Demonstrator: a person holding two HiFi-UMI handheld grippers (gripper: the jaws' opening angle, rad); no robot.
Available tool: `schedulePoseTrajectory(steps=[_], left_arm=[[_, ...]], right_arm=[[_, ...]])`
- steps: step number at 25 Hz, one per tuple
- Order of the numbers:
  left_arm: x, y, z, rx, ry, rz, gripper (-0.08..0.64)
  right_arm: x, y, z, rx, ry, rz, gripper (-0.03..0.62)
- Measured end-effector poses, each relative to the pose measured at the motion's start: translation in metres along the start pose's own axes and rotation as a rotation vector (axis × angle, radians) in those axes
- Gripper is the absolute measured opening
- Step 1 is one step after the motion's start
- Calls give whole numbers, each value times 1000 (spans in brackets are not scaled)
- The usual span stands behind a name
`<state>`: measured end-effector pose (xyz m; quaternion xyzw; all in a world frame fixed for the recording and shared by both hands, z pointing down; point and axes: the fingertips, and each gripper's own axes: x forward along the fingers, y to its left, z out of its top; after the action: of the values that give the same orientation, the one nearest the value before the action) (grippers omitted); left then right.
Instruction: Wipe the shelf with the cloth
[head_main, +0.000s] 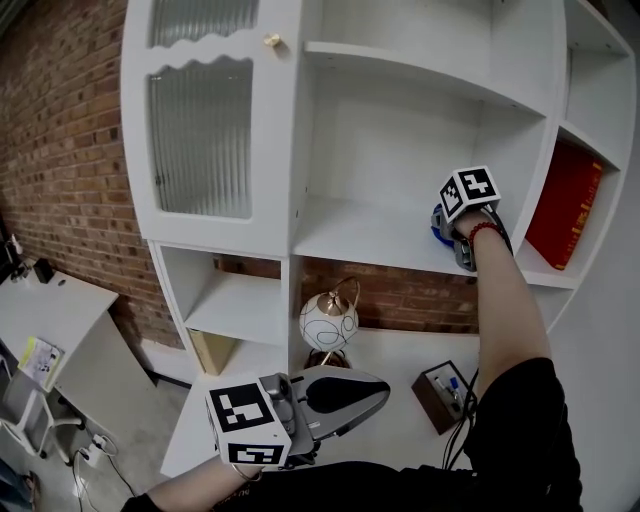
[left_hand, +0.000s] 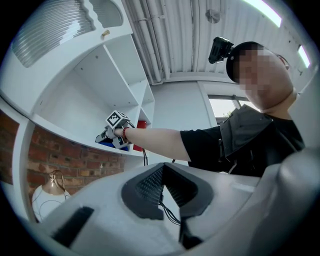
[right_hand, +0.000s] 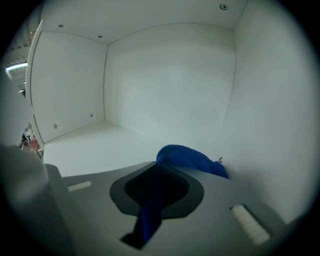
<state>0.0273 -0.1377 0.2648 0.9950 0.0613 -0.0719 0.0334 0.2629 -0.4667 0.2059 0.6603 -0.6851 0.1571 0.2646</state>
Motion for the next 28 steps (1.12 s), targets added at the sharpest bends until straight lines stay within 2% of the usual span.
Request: schedulePoseTrajectory(steps=[4,5,6,7,9,11,12,14,16,19,28], left_arm=[[-16,0,3,1,-9,29,-3],[-20,0,3,-2,-15,36,-3],[-25,-1,3,-6,-22,41,-3],[-28,-1,3,-10,-29,44,-3],[-31,-1,3,-17,-43,41,-3],[-32,-3,3,-18,-50,32,-3],[-33,-3,2,-16,-50,31,-3],[-38,-2,-1,-20,-51,42,-3],[-46,2,-3,-35,-54,62,-3],[-55,7,-2,-48,-64,91,-3],[-37,-1,-7,-44,-47,108,-3]], right_arm=[[2,-6,3,10,11,-61,25],[3,3,6,-7,0,-49,25],[5,21,12,-30,-26,-1,25],[5,48,20,-51,-64,82,25],[3,116,41,-69,-153,295,25],[-2,184,58,-103,-203,465,25],[-3,214,62,-140,-207,518,25],[-3,261,64,-233,-191,571,25],[3,288,58,-337,-145,549,25],[11,292,51,-437,-82,437,23],[11,283,54,-418,-105,385,25]])
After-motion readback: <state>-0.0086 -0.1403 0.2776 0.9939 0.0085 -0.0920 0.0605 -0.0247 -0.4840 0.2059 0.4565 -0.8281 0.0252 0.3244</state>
